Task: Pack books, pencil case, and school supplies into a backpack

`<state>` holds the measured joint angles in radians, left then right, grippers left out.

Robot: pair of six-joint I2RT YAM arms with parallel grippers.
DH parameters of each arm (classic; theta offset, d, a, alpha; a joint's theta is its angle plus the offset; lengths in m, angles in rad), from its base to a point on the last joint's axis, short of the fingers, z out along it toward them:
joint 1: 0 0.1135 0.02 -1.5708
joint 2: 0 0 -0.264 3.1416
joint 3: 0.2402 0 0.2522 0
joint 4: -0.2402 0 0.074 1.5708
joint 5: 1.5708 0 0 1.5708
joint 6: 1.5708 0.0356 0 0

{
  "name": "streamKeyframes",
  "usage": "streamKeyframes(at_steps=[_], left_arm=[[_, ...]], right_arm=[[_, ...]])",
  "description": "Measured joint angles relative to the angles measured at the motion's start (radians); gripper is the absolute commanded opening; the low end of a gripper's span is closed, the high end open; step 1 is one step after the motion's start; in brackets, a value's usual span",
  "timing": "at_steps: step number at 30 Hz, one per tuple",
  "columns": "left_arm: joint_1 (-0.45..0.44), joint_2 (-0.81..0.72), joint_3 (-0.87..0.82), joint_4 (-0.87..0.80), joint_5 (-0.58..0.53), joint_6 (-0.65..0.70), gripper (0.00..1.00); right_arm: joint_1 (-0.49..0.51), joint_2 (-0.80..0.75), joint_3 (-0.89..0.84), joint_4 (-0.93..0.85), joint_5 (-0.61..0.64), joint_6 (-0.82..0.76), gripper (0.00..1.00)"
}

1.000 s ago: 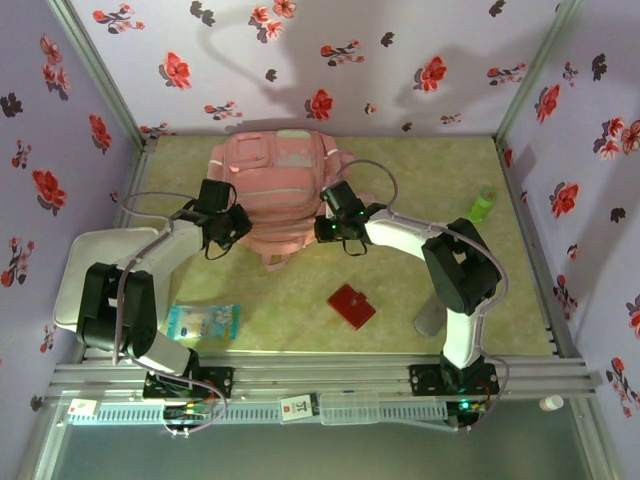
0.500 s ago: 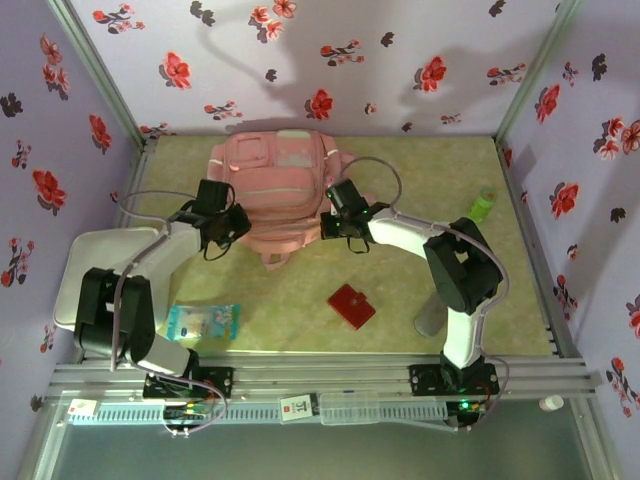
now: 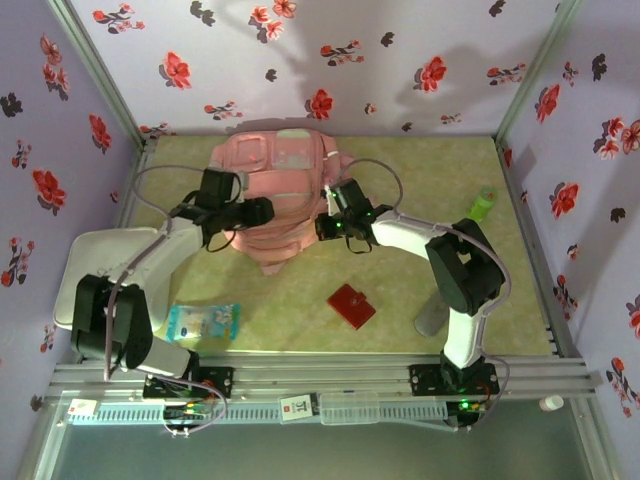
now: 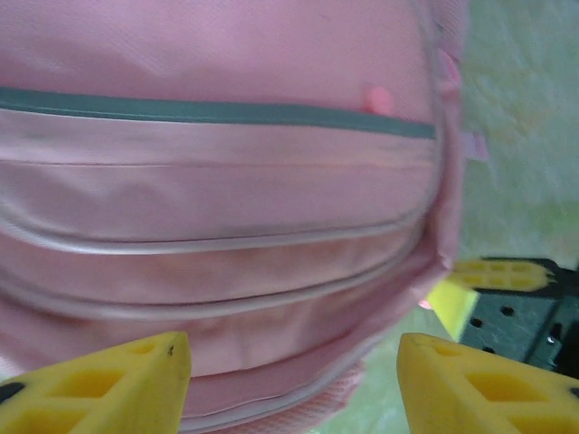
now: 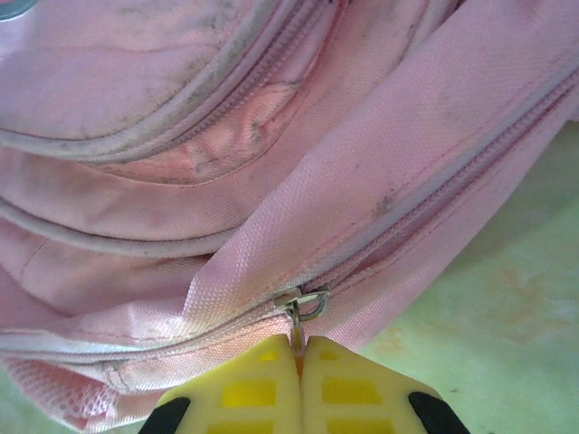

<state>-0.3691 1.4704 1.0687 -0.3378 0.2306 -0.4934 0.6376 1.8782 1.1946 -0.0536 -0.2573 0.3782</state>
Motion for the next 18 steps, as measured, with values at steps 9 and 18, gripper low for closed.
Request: streamKeyframes(at_steps=[9,18], left_arm=[[-0.138,0.161,0.123,-0.040,0.032,0.240,0.54],[-0.163,0.290,0.196,-0.080,0.036,0.363,0.45]], right_arm=[[0.005,-0.008,-0.018,0.032,-0.058,0.015,0.00],[0.005,-0.014,-0.029,0.036,-0.061,0.018,0.00]])
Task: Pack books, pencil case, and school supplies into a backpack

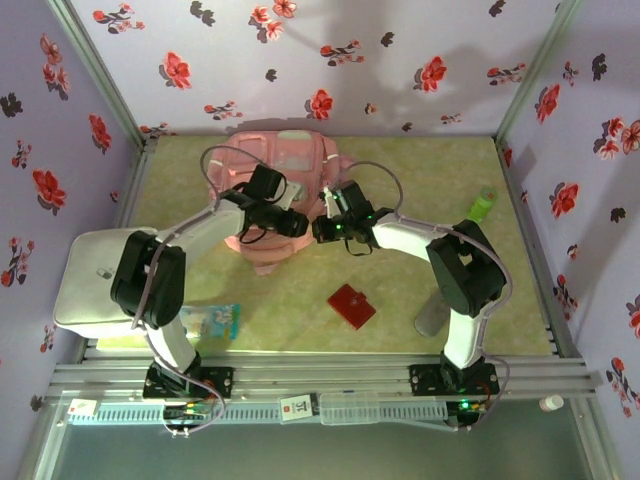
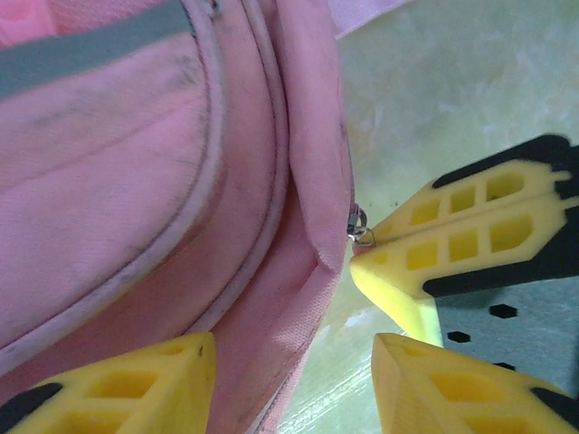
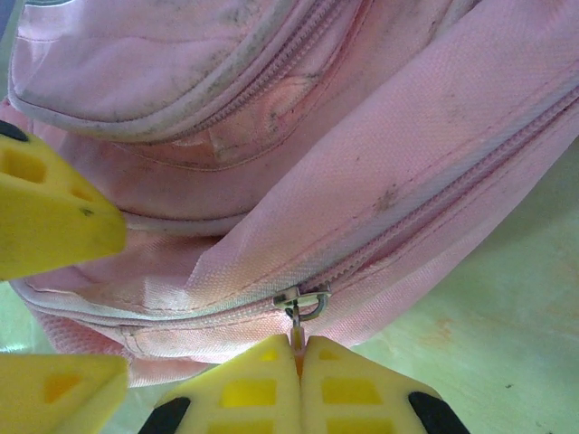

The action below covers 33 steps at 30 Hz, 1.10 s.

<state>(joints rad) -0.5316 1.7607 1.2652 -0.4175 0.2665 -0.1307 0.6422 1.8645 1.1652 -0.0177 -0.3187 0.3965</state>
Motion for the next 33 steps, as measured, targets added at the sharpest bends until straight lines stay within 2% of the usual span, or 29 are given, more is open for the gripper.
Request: streamKeyframes(at_steps=[7,18,20,33], left_arm=[[-0.008,0.039,0.007,-0.007,0.000,0.033,0.37],[-0.008,0.057,0.015,-0.010,-0.004,0.061,0.11],[-0.010,0.057,0.016,-0.017,-0.004,0.068,0.07],[-0.050,-0.032,-0.017,-0.106,-0.052,0.094,0.04]], right_arm=[[0.000,0.000,-0.007,0.005,0.000,0.001,0.00],[-0.004,0.000,-0.020,0.013,0.024,0.016,0.00],[-0.009,0.000,-0.021,0.013,0.033,0.023,0.03],[-0.078,0.000,-0.022,0.013,0.054,0.010,0.03]])
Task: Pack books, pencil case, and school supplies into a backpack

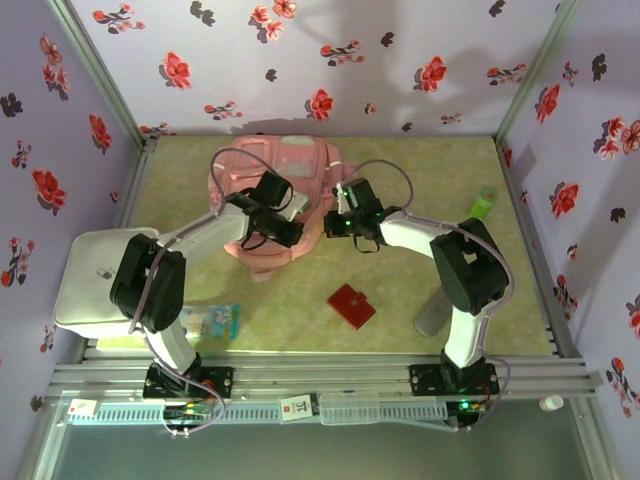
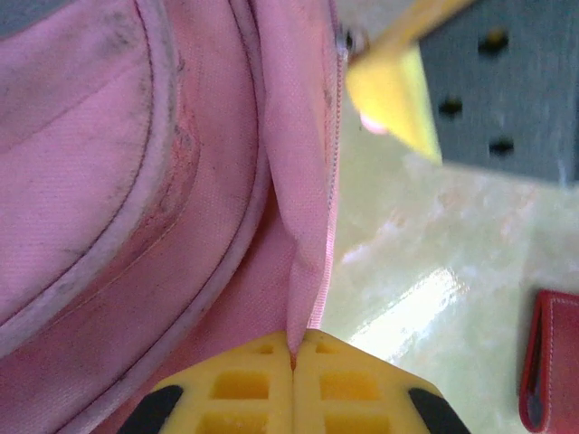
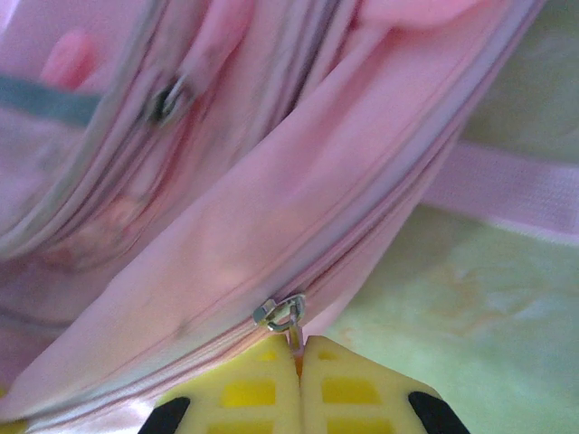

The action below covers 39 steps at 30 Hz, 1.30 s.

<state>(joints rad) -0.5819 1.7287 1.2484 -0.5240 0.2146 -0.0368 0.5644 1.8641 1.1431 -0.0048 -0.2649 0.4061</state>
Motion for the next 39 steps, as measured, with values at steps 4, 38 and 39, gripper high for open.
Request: streamKeyframes(at_steps=[4,38,39], left_arm=[[-0.006,-0.014,-0.008,-0.031,-0.005,0.000,0.04],[-0.076,-0.082,0.129,-0.165,-0.074,0.121,0.88],[-0.076,-0.071,0.145,-0.164,-0.093,0.131,0.87]], right_arm=[[-0.027,0.000,0.000,-0.001,0.011,-0.007,0.02],[-0.112,-0.207,-0.173,0.046,0.202,0.101,0.76],[-0.113,-0.230,-0.185,0.051,0.214,0.105,0.78]])
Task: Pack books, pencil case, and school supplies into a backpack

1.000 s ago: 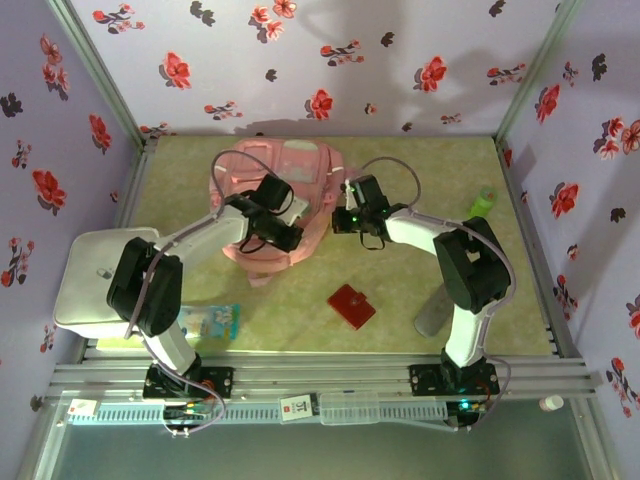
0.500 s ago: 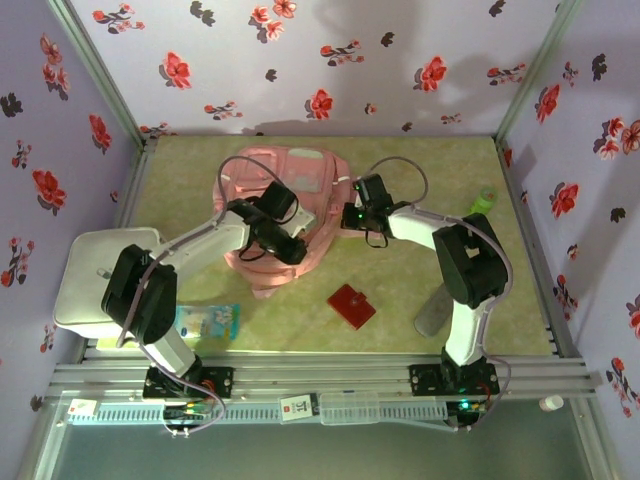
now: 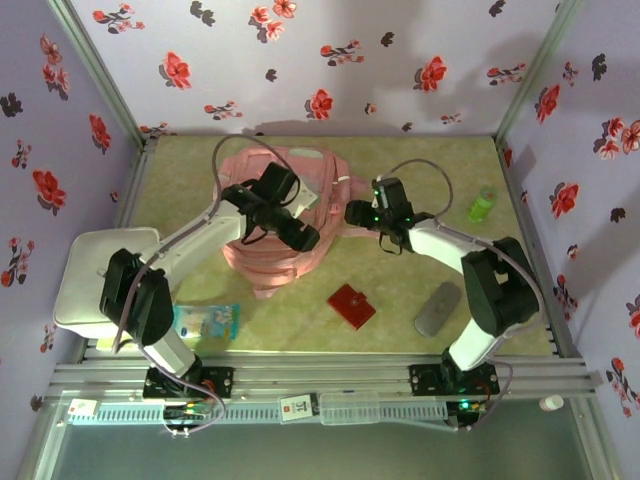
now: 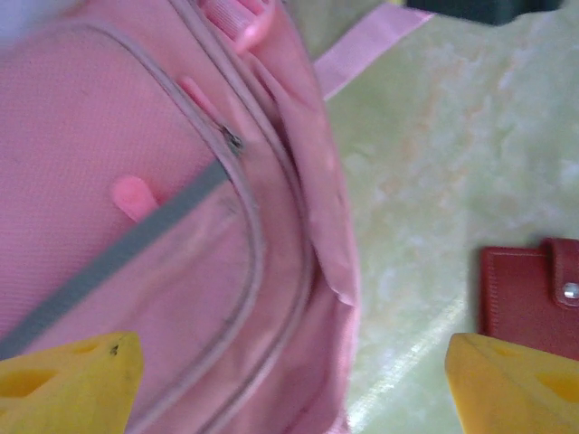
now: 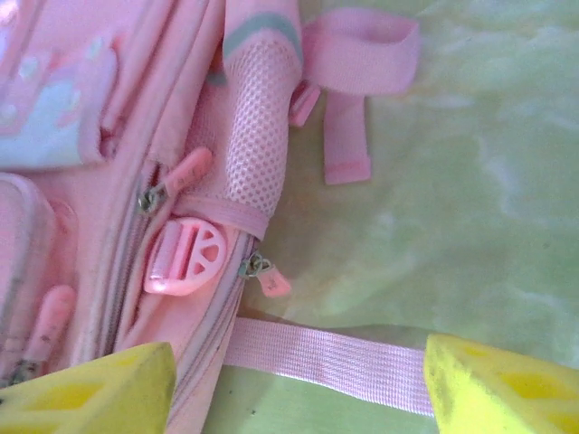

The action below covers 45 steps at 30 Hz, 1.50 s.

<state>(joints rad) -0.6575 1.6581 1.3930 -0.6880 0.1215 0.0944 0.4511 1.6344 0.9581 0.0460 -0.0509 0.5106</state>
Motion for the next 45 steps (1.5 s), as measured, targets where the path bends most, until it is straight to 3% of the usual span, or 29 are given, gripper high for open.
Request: streamKeyframes(at_steps=[8,19,25,29,35,45], left_arm=[[0.000,0.140,0.085,-0.013,-0.116,0.130,0.70],[0.000,0.291,0.222,-0.113,-0.147,0.212,0.64],[-0.006,0.335,0.256,-0.139,-0.179,0.230,0.42],[-0.018,0.332,0.261,-0.146,-0.197,0.231,0.26],[-0.018,0.255,0.222,-0.118,-0.209,0.227,0.13],[-0.007,0.080,0.062,0.015,-0.208,0.219,0.07]], right_arm=[[-0.017,-0.077,-0.066,0.026,0.075,0.022,0.82],[-0.026,-0.077,-0.073,0.039,0.085,0.044,0.82],[-0.028,-0.060,-0.072,0.042,0.077,0.063,0.82],[-0.029,-0.042,-0.064,0.041,0.063,0.070,0.82],[-0.032,0.003,-0.009,0.043,0.008,0.074,0.80],[-0.034,0.147,0.183,0.076,-0.229,0.077,0.73]])
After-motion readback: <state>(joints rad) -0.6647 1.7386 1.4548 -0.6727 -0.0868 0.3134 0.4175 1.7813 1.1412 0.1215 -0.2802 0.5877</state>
